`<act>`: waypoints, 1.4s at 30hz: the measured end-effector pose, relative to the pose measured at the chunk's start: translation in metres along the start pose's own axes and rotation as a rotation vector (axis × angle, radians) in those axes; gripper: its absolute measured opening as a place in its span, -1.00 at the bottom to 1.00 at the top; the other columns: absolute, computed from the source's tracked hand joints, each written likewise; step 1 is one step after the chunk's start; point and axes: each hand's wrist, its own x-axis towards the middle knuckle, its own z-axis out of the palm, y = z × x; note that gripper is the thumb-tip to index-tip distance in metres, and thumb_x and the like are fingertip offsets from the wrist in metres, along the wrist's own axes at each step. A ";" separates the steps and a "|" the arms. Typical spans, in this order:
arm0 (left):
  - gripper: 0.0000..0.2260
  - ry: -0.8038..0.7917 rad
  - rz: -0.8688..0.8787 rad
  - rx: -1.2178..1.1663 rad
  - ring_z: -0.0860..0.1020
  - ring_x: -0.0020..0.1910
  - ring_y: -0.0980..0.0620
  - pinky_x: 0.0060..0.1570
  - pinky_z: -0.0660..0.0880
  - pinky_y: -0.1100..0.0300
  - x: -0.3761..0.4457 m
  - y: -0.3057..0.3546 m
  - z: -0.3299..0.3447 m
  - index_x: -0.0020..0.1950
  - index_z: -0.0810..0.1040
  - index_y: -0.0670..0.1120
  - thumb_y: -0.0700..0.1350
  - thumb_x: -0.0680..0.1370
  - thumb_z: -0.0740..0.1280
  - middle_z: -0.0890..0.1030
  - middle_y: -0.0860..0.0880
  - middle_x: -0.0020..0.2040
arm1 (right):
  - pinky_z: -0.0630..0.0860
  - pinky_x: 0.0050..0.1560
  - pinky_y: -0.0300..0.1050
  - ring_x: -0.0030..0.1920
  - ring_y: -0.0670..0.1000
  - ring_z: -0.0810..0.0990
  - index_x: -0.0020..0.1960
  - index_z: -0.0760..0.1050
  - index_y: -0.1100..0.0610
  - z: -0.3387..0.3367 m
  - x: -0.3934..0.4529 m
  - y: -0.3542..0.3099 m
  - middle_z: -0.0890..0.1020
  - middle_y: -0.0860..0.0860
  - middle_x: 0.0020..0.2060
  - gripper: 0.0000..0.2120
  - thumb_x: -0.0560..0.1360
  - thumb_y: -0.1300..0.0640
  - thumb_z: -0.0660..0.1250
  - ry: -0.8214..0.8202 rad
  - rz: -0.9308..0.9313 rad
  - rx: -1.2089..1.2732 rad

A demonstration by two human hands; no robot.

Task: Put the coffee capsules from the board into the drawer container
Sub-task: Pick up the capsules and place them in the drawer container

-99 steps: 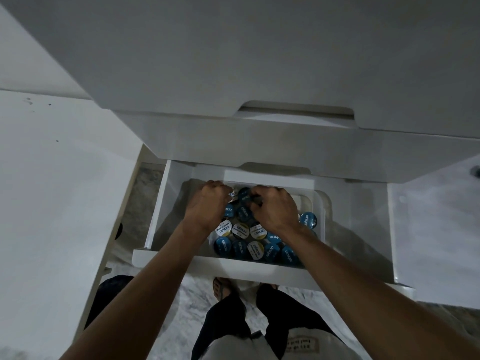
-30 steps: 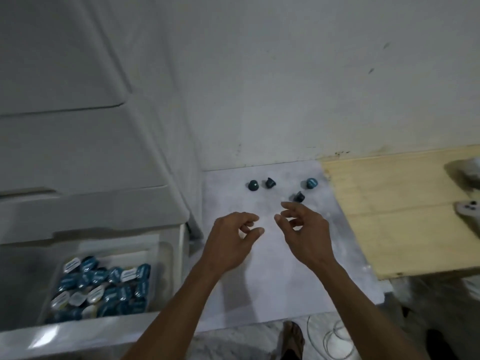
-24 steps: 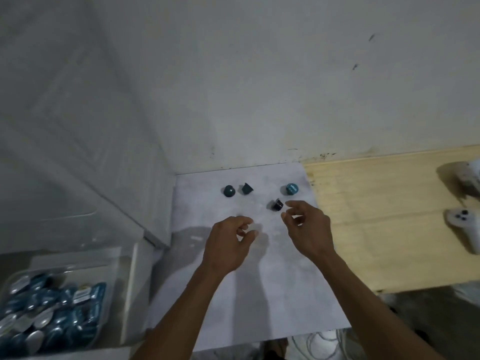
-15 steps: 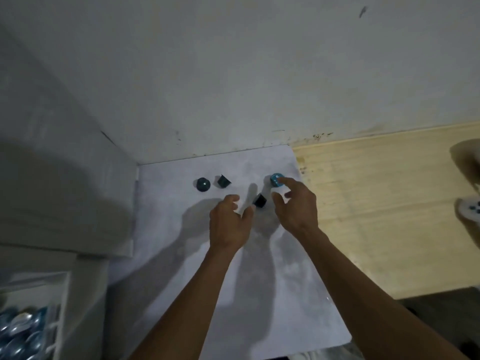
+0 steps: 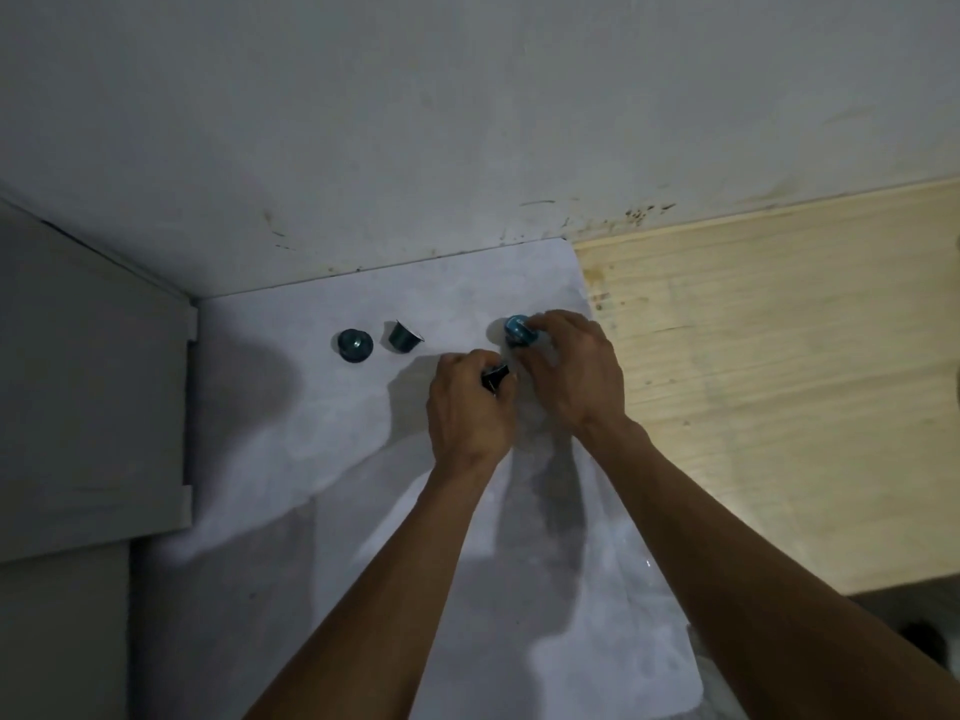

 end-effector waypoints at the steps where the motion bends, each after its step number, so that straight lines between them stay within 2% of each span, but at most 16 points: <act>1: -0.87 0.005 0.022 -0.001 0.58 -0.01 0.00 0.05 0.53 0.15 0.001 -0.002 0.000 0.02 0.63 -0.03 -0.11 0.49 0.42 0.59 -0.03 0.01 | 0.50 -0.01 -0.10 0.10 0.11 0.57 0.15 0.59 0.10 0.001 0.001 0.001 0.63 0.04 0.14 -0.74 0.50 0.04 0.38 0.003 -0.016 -0.004; 3: -0.87 0.037 0.066 -0.031 0.59 -0.04 -0.02 0.05 0.57 0.05 0.004 -0.009 -0.003 0.02 0.63 -0.06 -0.17 0.48 0.43 0.56 -0.03 0.04 | 0.53 -0.01 -0.05 0.09 0.10 0.56 0.15 0.57 0.09 0.003 0.003 0.000 0.63 0.03 0.13 -0.76 0.51 0.04 0.36 0.013 -0.050 -0.013; 6: -0.83 0.096 0.141 -0.073 0.58 -0.05 -0.02 -0.01 0.60 -0.01 0.006 -0.025 -0.009 0.04 0.60 -0.10 -0.22 0.46 0.46 0.52 -0.03 0.07 | 0.53 0.04 -0.11 0.07 0.05 0.57 0.15 0.56 0.05 0.010 0.005 -0.002 0.65 -0.01 0.09 -0.76 0.55 -0.03 0.29 0.017 -0.087 -0.036; 11: -0.82 0.153 0.207 -0.092 0.59 0.00 -0.01 0.01 0.60 -0.01 0.008 -0.039 -0.013 0.04 0.58 -0.14 -0.17 0.48 0.47 0.62 -0.05 0.03 | 0.52 0.07 -0.14 0.05 0.05 0.59 0.15 0.60 0.07 0.027 0.002 -0.003 0.68 0.01 0.07 -0.76 0.54 -0.01 0.37 0.048 -0.114 -0.060; 16: -0.80 0.180 0.180 -0.120 0.60 0.01 -0.05 0.01 0.59 -0.07 0.009 -0.047 -0.011 0.05 0.61 -0.14 -0.15 0.46 0.49 0.67 -0.06 0.02 | 0.55 0.05 -0.10 0.06 0.04 0.57 0.19 0.59 0.08 0.032 -0.003 -0.003 0.66 0.02 0.10 -0.73 0.56 -0.02 0.33 0.073 -0.080 -0.038; 22: -0.77 0.204 0.142 -0.226 0.61 0.02 0.00 0.07 0.60 0.05 -0.007 -0.044 -0.031 0.06 0.62 -0.17 -0.15 0.45 0.50 0.67 -0.07 0.02 | 0.48 -0.04 -0.20 0.00 0.06 0.61 0.16 0.61 0.08 0.021 -0.017 -0.017 0.70 0.04 0.01 -0.72 0.51 -0.04 0.38 0.065 0.003 0.016; 25: -0.77 0.226 0.123 -0.261 0.61 0.02 0.06 0.08 0.58 0.15 -0.021 -0.046 -0.053 0.07 0.63 -0.14 -0.13 0.45 0.50 0.67 -0.01 0.03 | 0.48 -0.02 -0.21 0.00 0.03 0.61 0.17 0.61 0.08 0.013 -0.033 -0.033 0.69 0.03 0.02 -0.68 0.49 -0.04 0.42 0.058 0.033 0.097; 28: -0.79 0.255 0.135 -0.267 0.59 -0.01 0.11 -0.01 0.56 0.21 -0.039 -0.050 -0.083 0.07 0.63 -0.12 -0.15 0.45 0.49 0.67 0.04 0.01 | 0.51 -0.06 -0.22 -0.04 -0.01 0.61 0.17 0.62 0.08 0.007 -0.052 -0.057 0.69 0.02 0.02 -0.66 0.46 -0.03 0.45 0.059 0.017 0.155; 31: -0.79 0.275 0.126 -0.253 0.58 -0.05 0.16 -0.13 0.47 0.36 -0.062 -0.054 -0.116 0.08 0.64 -0.10 -0.16 0.46 0.48 0.67 0.05 -0.01 | 0.56 -0.15 -0.17 -0.10 -0.05 0.60 0.15 0.62 0.08 -0.001 -0.075 -0.088 0.69 0.00 -0.01 -0.69 0.45 0.01 0.47 0.077 -0.045 0.225; 34: -0.81 0.300 0.144 -0.291 0.58 -0.08 0.22 -0.16 0.41 0.47 -0.088 -0.056 -0.157 0.05 0.65 -0.07 -0.20 0.45 0.48 0.67 0.10 -0.03 | 0.50 -0.21 -0.27 -0.13 -0.10 0.60 0.14 0.63 0.04 -0.006 -0.100 -0.124 0.68 -0.07 -0.03 -0.72 0.45 0.01 0.47 0.090 -0.082 0.285; 37: -0.82 0.288 0.141 -0.329 0.59 -0.08 0.21 -0.20 0.43 0.47 -0.118 -0.064 -0.202 0.03 0.64 -0.01 -0.16 0.45 0.49 0.66 0.16 -0.04 | 0.48 -0.29 -0.31 -0.14 -0.12 0.60 0.10 0.63 -0.02 -0.008 -0.130 -0.169 0.66 -0.17 -0.07 -0.76 0.45 -0.02 0.47 0.072 -0.138 0.341; 40: -0.82 0.259 0.162 -0.330 0.61 -0.07 0.17 -0.19 0.48 0.38 -0.151 -0.089 -0.248 0.01 0.62 0.04 -0.09 0.44 0.50 0.67 0.19 -0.04 | 0.47 -0.35 -0.30 -0.16 -0.12 0.60 0.06 0.64 -0.04 -0.004 -0.166 -0.217 0.67 -0.19 -0.10 -0.79 0.44 -0.03 0.48 0.057 -0.203 0.385; 42: -0.80 0.271 0.199 -0.298 0.61 -0.07 0.19 -0.16 0.50 0.39 -0.174 -0.114 -0.280 0.02 0.62 0.05 -0.07 0.43 0.51 0.67 0.20 -0.04 | 0.46 -0.36 -0.34 -0.18 -0.12 0.61 0.04 0.65 -0.02 0.006 -0.192 -0.247 0.68 -0.18 -0.10 -0.80 0.43 -0.01 0.49 0.053 -0.226 0.411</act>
